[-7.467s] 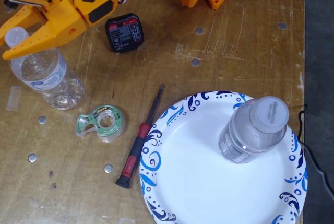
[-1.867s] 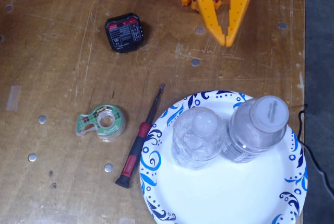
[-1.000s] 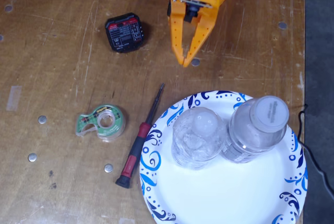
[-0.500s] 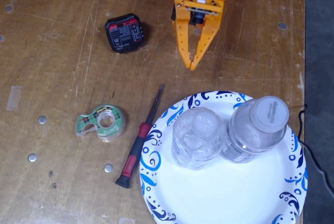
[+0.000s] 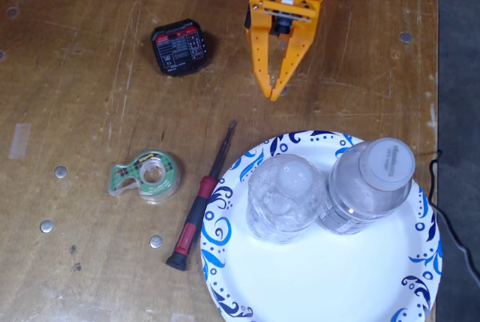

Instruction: Move the bottles to the plate

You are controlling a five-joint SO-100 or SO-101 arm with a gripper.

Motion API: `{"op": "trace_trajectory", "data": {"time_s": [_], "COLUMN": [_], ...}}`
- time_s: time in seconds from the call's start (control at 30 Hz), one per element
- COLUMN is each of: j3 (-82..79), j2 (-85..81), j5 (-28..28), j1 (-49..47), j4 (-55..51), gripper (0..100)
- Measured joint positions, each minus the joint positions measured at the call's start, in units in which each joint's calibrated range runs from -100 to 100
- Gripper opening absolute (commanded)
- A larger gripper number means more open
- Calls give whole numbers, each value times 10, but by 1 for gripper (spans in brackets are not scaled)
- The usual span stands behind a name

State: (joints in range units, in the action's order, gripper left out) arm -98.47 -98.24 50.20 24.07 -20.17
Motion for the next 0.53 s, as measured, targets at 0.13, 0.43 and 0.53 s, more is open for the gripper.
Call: {"op": "trace_trajectory", "data": {"time_s": [0.13, 0.43, 0.53], "j3": [0, 0, 0], "j2": [0, 0, 0], "j5": [0, 0, 0], "j1": [-7, -19, -17], "j4": [0, 0, 0], "gripper": [1, 1, 1]}}
